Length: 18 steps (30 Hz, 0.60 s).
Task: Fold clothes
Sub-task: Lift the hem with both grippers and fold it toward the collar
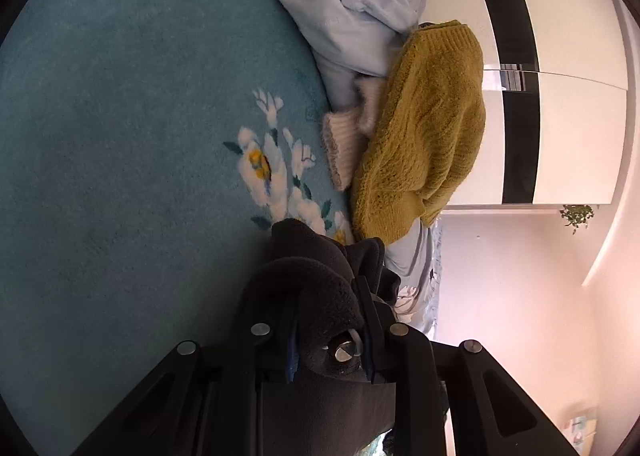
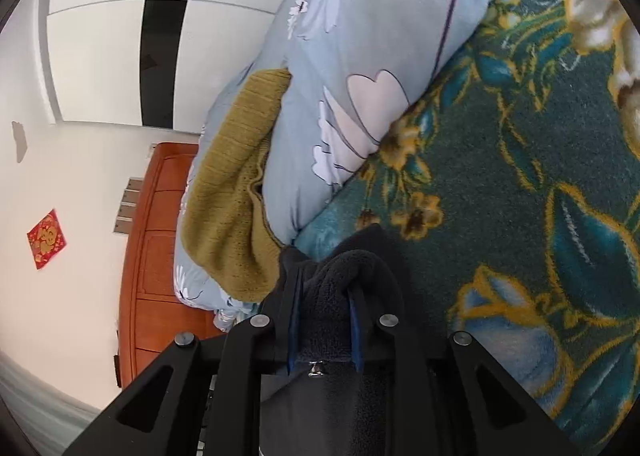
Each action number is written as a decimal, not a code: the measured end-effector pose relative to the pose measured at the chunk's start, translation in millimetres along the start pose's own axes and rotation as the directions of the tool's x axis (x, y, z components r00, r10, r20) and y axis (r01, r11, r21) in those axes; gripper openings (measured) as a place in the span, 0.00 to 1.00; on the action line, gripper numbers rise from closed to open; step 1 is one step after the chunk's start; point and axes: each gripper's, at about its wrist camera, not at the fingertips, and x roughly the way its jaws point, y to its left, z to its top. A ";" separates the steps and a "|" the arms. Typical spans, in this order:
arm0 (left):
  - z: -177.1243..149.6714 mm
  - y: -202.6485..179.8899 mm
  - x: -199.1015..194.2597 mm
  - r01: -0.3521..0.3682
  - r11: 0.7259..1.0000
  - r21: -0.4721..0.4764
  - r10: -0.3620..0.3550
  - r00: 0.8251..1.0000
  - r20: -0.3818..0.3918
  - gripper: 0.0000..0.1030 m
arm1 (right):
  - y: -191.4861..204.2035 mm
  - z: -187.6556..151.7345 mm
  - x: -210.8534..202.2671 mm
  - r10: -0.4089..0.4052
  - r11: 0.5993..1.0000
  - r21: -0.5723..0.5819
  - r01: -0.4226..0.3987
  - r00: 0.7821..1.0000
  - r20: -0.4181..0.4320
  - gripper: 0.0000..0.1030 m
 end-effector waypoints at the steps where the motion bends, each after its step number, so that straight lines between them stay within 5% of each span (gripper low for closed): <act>1: 0.8 0.7 0.0 0.014 1.000 -0.010 -0.014 1.000 -0.005 0.31 | 0.6 0.7 0.3 -0.002 1.000 -0.002 0.002 1.000 -0.001 0.21; 7: 2.7 -20.2 -25.1 0.177 0.984 0.008 -0.177 0.982 0.058 0.62 | 19.0 4.7 -8.1 0.027 0.998 -0.055 -0.027 1.000 0.001 0.27; 14: -15.6 -19.7 -55.3 -0.021 0.992 0.121 0.012 0.997 0.076 0.64 | 49.4 -3.8 -39.3 0.015 0.978 -0.208 -0.011 1.000 0.021 0.37; 18: -50.6 7.0 -89.2 -0.097 0.987 0.132 0.084 0.991 0.101 0.66 | 20.7 -33.1 -69.4 0.011 0.986 -0.166 -0.004 0.999 0.044 0.44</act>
